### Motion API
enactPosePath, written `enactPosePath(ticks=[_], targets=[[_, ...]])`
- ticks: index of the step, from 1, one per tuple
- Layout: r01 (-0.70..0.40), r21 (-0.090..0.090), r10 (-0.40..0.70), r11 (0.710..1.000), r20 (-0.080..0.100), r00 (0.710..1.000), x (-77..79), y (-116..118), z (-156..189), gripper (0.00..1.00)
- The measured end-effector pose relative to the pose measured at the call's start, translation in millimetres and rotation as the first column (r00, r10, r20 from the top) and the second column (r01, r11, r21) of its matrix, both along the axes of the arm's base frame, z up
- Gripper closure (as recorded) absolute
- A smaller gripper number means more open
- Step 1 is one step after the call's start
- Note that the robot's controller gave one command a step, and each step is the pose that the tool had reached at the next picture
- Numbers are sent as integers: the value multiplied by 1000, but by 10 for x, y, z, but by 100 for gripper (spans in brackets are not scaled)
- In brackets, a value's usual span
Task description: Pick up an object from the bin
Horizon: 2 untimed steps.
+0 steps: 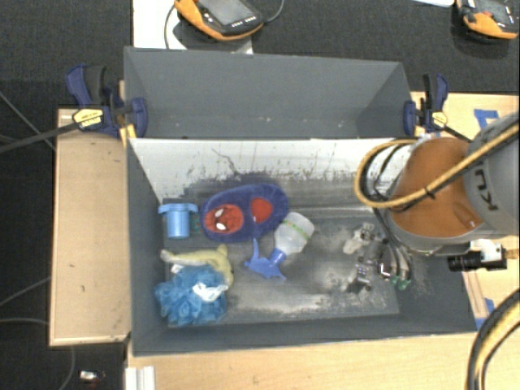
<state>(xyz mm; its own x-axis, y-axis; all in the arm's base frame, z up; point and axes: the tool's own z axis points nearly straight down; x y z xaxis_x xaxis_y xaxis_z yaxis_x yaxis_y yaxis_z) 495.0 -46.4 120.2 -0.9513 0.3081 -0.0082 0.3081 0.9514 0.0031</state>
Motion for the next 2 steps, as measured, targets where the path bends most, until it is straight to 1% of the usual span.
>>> enactPosePath(ticks=[1,2], targets=[[-132,1,132,991,-4,991,-150,-18,-19,0],[148,2,-148,989,0,989,-119,82,-376,0]])
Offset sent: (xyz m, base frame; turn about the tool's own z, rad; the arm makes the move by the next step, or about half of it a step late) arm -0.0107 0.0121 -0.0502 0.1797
